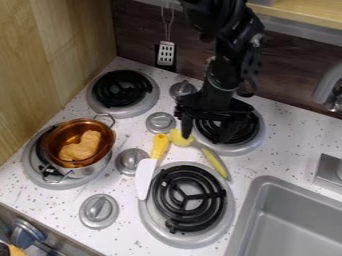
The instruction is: Move the spoon to the upper left burner
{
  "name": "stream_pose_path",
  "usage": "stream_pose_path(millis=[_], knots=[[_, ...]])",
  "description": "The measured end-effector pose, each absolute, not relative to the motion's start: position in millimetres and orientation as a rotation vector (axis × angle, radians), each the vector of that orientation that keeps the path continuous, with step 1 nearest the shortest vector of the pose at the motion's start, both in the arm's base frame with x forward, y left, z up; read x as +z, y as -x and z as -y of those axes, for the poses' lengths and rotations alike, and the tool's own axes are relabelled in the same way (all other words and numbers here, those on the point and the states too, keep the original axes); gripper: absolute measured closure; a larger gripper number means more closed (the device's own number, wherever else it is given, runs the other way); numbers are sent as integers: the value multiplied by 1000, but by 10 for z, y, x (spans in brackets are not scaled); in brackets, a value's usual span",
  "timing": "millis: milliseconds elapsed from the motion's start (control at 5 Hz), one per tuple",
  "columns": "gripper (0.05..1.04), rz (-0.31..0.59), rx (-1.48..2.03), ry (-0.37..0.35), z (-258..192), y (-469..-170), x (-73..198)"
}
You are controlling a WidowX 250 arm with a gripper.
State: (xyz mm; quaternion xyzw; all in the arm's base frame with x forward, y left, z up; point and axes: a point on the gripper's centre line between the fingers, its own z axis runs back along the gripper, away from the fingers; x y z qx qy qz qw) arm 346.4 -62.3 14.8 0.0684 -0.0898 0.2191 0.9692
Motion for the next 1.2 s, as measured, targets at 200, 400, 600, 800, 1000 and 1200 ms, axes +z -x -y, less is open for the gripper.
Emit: stream_pose_path(millis=[200, 400, 600, 800, 1000, 1200], knots=[[85, 179, 426, -100, 694, -3493, -2], [85, 207, 417, -72, 676, -3529, -42], [85, 200, 422, -56, 666, -3548, -179], [85, 204, 421, -49, 665, -3559, -184], [85, 149, 433, -28, 688, -3527, -310], [85, 142, 456, -6, 712, -3531, -313]])
